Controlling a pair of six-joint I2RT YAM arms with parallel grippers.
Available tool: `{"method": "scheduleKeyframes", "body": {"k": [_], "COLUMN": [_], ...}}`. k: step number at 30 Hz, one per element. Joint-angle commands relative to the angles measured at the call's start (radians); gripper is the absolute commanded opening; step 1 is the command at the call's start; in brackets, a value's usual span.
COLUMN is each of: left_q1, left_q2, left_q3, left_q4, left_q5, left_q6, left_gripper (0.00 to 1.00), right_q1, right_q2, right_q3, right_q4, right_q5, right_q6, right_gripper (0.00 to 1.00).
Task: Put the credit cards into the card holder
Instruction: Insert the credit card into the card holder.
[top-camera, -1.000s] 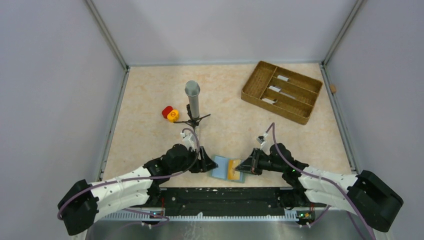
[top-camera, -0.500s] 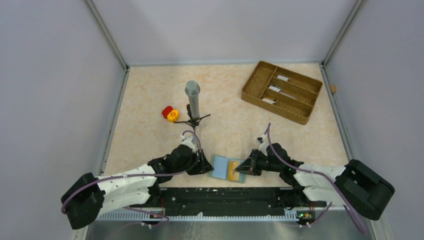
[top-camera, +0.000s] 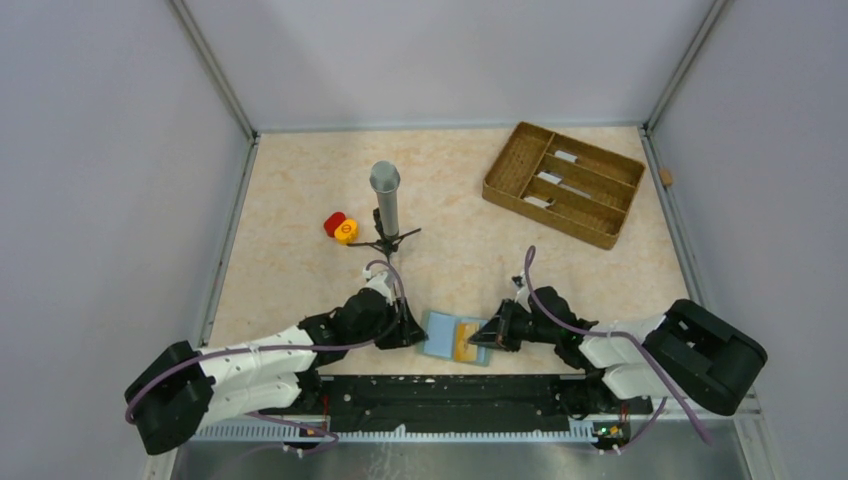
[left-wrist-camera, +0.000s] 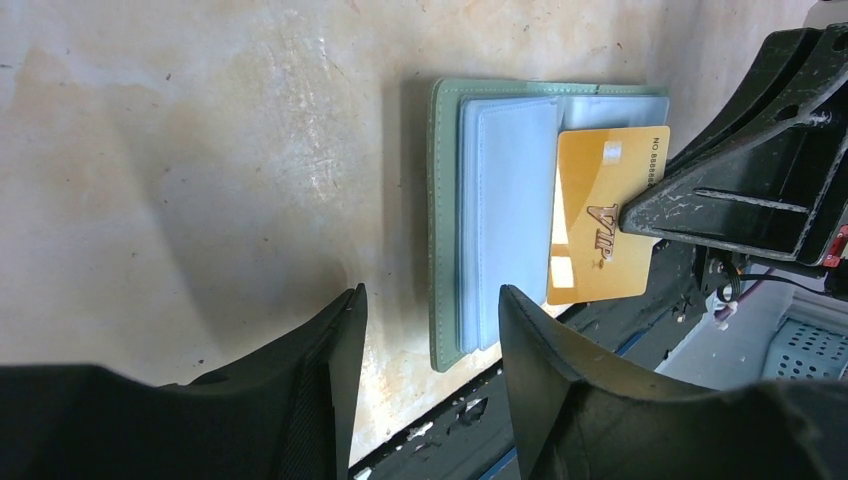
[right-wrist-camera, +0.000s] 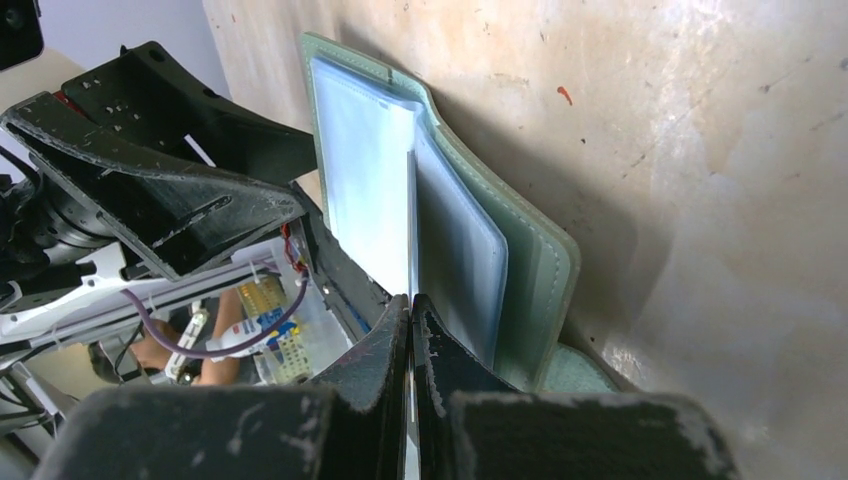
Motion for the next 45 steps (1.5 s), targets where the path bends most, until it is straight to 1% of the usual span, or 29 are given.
{"method": "scheduleKeyframes", "body": {"k": [1, 10, 18, 22, 31, 39, 45], "left_q1": [-0.004, -0.003, -0.003, -0.003, -0.003, -0.003, -0.003], "left_q2": [0.018, 0.048, 0.071, 0.084, 0.100, 0.105, 0.110], "left_q3": [0.023, 0.029, 0.031, 0.036, 0.039, 0.039, 0.039], "left_q4": [0.015, 0.015, 0.017, 0.021, 0.025, 0.029, 0.034], "left_q5": [-0.022, -0.023, -0.022, -0.017, -0.010, -0.007, -0.003], "left_q6": [0.017, 0.025, 0.028, 0.030, 0.033, 0.033, 0.033], "left_gripper": [0.55, 0.54, 0.52, 0.49, 0.46, 0.42, 0.41], "right_q1": [0.010, 0.012, 0.010, 0.011, 0.011, 0.018, 0.029], "right_q2": [0.040, 0.142, 0.182, 0.205, 0.274, 0.312, 0.372], "right_q3": [0.008, 0.014, 0.023, 0.026, -0.001, 0.005, 0.014], "right_q4": [0.096, 0.203, 0.232, 0.247, 0.371, 0.412, 0.461], "right_q5": [0.009, 0.002, 0.020, 0.023, 0.044, 0.079, 0.069], "right_q6": [-0.026, -0.036, -0.049, -0.046, 0.000, 0.013, 0.029], "right_gripper": [0.00, 0.00, 0.00, 0.00, 0.00, 0.00, 0.00]}}
